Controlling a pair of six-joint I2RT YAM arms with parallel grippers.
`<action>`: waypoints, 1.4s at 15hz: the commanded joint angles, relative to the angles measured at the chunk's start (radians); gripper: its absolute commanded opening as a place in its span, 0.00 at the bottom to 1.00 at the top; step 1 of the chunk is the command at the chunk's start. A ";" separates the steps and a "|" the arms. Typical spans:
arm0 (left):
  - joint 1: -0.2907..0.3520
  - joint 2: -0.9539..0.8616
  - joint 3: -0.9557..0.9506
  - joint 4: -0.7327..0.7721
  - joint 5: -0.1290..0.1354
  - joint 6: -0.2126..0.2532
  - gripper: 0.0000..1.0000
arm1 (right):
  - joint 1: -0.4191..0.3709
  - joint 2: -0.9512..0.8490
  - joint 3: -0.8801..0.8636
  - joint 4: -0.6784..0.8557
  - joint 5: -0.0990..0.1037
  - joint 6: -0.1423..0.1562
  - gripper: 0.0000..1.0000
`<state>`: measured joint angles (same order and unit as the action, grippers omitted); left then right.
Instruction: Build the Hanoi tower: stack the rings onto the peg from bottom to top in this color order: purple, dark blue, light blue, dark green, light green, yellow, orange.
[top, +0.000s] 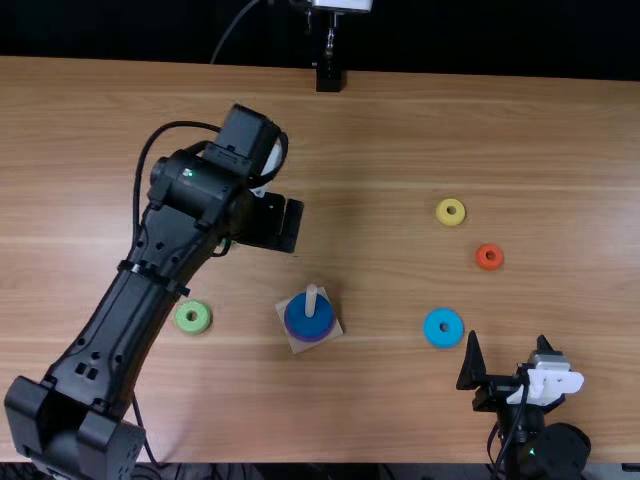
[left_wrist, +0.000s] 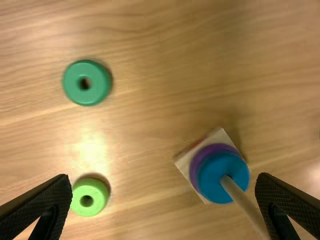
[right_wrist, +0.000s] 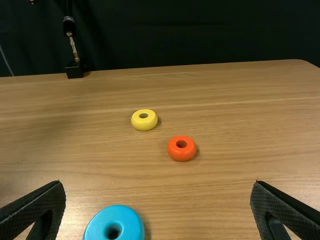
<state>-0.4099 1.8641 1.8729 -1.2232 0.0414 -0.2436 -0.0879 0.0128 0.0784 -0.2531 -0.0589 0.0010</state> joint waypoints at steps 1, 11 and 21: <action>0.033 0.020 0.029 0.003 -0.008 -0.005 1.00 | -0.013 -0.013 -0.063 -0.072 -0.005 -0.001 1.00; 0.157 -0.252 -0.207 0.003 -0.170 0.082 1.00 | -0.013 -0.013 -0.062 -0.072 -0.005 -0.001 1.00; 0.307 -1.287 -1.226 0.562 -0.168 0.076 1.00 | -0.013 -0.013 -0.063 -0.072 -0.005 -0.001 1.00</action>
<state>-0.1162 0.6140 0.6861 -0.6708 -0.1242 -0.1692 -0.0879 0.0128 0.0784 -0.2531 -0.0593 0.0006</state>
